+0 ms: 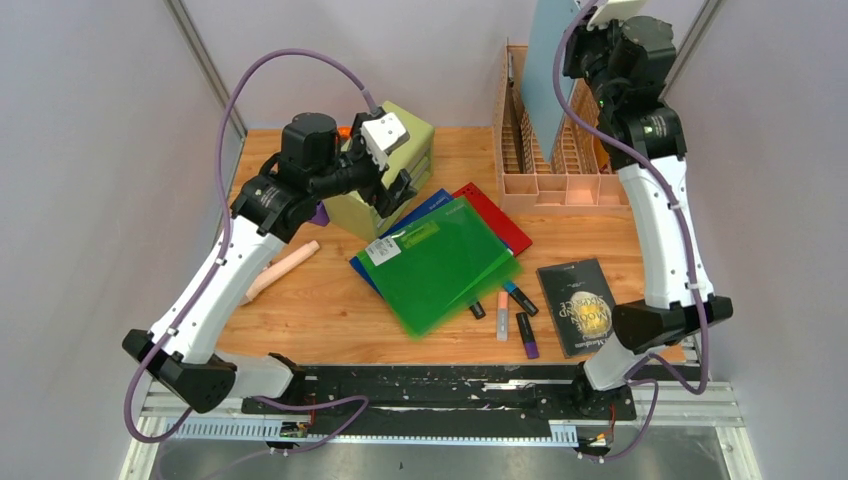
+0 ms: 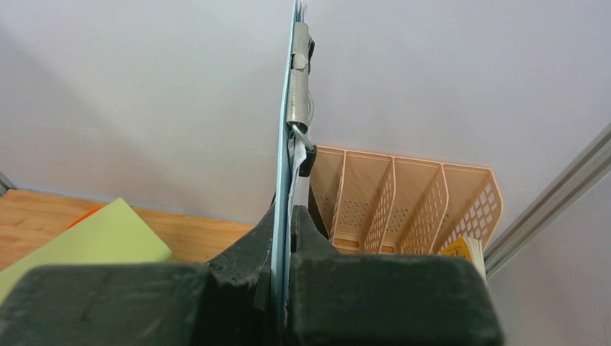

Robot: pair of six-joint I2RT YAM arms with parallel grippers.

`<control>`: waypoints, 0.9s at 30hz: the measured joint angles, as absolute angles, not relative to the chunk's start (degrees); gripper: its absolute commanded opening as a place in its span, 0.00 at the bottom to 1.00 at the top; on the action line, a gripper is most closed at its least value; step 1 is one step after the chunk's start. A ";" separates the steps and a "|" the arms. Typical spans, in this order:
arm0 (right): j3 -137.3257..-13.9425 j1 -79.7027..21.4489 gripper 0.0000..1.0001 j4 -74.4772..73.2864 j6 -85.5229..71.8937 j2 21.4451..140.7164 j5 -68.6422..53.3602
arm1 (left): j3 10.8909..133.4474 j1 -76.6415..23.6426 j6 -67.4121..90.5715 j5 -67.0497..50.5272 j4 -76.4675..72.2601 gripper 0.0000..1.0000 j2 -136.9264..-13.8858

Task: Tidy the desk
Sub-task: Place the folder in the storage box.

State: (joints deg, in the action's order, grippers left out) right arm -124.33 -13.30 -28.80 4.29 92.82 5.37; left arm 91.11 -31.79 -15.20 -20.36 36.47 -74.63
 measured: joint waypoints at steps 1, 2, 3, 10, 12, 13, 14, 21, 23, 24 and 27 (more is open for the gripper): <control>-124.53 -13.30 0.00 -28.40 4.32 93.73 5.69 | 91.11 -31.79 -15.18 -20.36 36.47 1.00 -74.85; -124.68 -13.30 0.00 -28.08 4.34 94.63 6.04 | 91.11 -31.79 -15.18 -20.36 36.47 1.00 -75.09; -124.84 -13.30 0.00 -27.77 4.36 95.57 6.42 | 91.11 -31.79 -15.18 -20.36 36.47 1.00 -75.35; -124.90 -13.30 0.00 -25.36 4.51 100.14 7.49 | 91.11 -31.79 -15.18 -20.38 36.47 1.00 -76.20; -124.86 -13.30 0.00 -24.32 4.58 100.90 7.49 | 91.11 -31.79 -15.16 -20.38 36.45 1.00 -76.27; -124.70 -13.30 0.00 -23.55 4.60 101.10 7.51 | 91.11 -31.79 -15.09 -20.38 36.45 1.00 -76.29; -124.51 -13.30 0.00 -22.61 4.60 101.27 7.60 | 91.11 -31.79 -14.98 -20.40 36.40 1.00 -76.36; -122.85 -13.30 0.00 -14.28 5.43 103.48 9.50 | 90.67 -31.79 -13.80 -20.71 35.81 1.00 -77.43; -121.62 -13.32 0.00 -12.34 5.58 104.27 9.96 | 90.39 -31.79 -13.67 -20.88 35.75 1.00 -77.73; -120.68 -13.32 0.00 -11.33 5.61 104.73 10.07 | 90.26 -31.79 -13.58 -20.93 35.70 1.00 -77.87; -117.86 -13.32 0.00 -9.37 5.58 105.95 10.24 | 89.84 -31.79 -13.52 -21.17 35.51 1.00 -78.06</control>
State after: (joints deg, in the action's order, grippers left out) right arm -117.86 -13.32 -9.37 5.58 105.95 10.24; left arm 89.84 -31.79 -13.52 -21.17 35.51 -78.06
